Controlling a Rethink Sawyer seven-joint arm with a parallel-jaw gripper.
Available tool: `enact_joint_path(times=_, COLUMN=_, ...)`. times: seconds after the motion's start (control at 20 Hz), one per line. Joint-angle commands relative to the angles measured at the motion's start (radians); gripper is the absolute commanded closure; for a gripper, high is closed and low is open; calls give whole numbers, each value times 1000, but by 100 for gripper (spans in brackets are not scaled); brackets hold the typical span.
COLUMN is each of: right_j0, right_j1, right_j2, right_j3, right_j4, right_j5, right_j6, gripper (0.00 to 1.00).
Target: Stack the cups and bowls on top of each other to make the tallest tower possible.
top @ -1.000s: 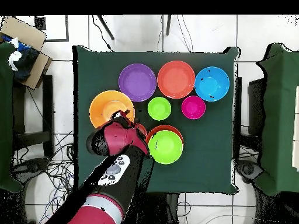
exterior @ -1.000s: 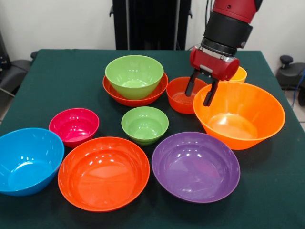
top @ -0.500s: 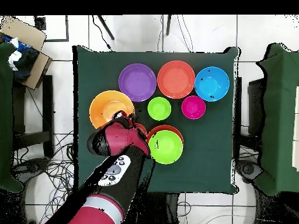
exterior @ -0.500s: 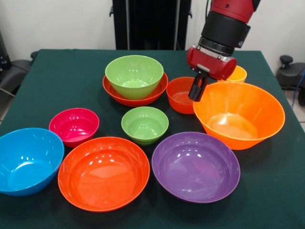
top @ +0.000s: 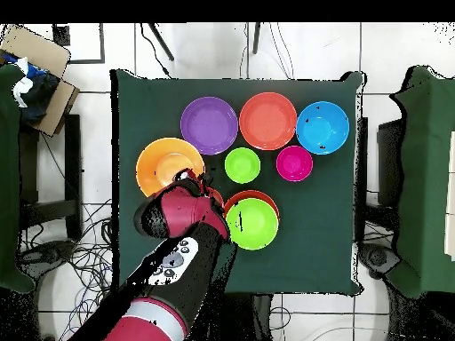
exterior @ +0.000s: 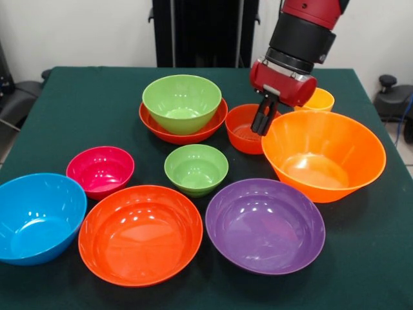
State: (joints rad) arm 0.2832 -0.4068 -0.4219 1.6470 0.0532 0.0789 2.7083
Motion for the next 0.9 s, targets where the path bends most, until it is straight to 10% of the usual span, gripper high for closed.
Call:
enact_joint_path(times=0.05, right_j0=16, right_j1=32, right_j2=76, right_j3=24, right_j4=-61, right_j5=73, right_j6=-9, gripper=100)
enact_joint_path(times=0.75, right_j0=8, right_j1=-52, right_j2=96, right_j3=84, right_j4=-49, right_j5=132, right_j6=-7, gripper=100)
enact_joint_path(times=0.8, right_j0=9, right_j1=-52, right_j2=96, right_j3=85, right_j4=-48, right_j5=132, right_j6=-6, gripper=0)
enact_joint_path(times=0.9, right_j0=11, right_j1=-51, right_j2=94, right_j3=86, right_j4=-50, right_j5=128, right_j6=-6, gripper=0)
